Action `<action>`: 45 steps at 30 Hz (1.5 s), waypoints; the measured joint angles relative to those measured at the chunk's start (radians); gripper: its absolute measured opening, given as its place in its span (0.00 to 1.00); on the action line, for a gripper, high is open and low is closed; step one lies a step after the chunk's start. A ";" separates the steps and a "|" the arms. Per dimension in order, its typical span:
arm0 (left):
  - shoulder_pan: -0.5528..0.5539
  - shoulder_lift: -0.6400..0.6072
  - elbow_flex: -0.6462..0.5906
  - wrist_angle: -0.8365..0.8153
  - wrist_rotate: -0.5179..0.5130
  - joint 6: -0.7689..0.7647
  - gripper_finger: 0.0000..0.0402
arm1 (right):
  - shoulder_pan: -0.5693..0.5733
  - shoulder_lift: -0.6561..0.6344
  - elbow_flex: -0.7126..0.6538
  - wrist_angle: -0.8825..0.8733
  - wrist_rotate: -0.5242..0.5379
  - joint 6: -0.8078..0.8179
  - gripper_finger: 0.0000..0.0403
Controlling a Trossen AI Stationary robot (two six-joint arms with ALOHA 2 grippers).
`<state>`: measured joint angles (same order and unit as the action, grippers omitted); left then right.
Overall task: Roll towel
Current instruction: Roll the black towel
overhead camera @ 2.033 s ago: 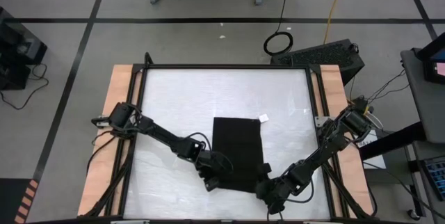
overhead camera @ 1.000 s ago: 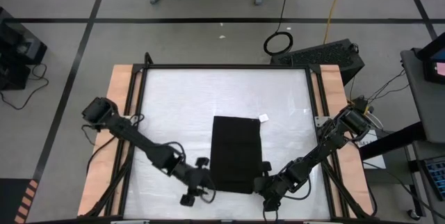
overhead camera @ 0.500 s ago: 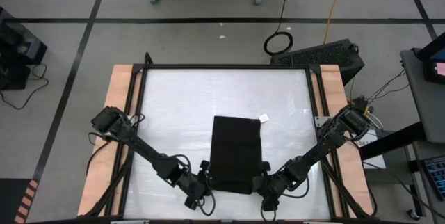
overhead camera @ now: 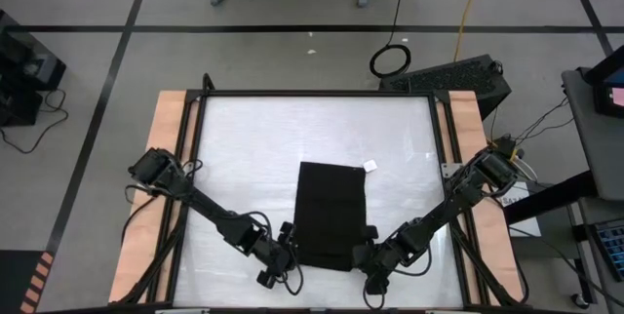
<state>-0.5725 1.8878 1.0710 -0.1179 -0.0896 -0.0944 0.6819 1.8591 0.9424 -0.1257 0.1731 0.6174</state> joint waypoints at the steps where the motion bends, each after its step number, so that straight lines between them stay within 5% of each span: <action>1: 0.002 0.007 0.000 0.002 0.005 0.000 0.55 | -0.003 0.000 0.000 0.000 0.000 0.000 0.01; 8: 0.001 0.067 0.003 0.018 0.011 -0.056 0.42 | -0.017 0.000 0.000 0.016 0.006 0.000 0.01; 18: 0.001 0.080 0.003 0.048 0.013 -0.102 0.04 | -0.018 -0.009 -0.001 0.042 -0.012 0.059 0.01; 24: 0.010 0.081 0.002 0.039 0.079 -0.193 0.04 | -0.018 -0.055 -0.005 0.033 -0.094 0.140 0.01; 31: 0.065 0.069 0.002 0.042 0.294 -0.352 0.04 | -0.036 -0.092 -0.003 0.043 -0.229 0.288 0.01; 37: 0.137 0.069 0.000 0.030 0.466 -0.572 0.04 | -0.043 -0.095 -0.002 0.044 -0.213 0.427 0.01; 45: 0.168 0.069 -0.003 0.061 0.535 -0.652 0.04 | -0.016 -0.101 -0.034 0.122 -0.070 0.574 0.01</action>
<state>-0.4047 1.9572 1.0679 -0.0570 0.4451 -0.7467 0.6660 1.7577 0.9087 -0.0038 0.1027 1.1913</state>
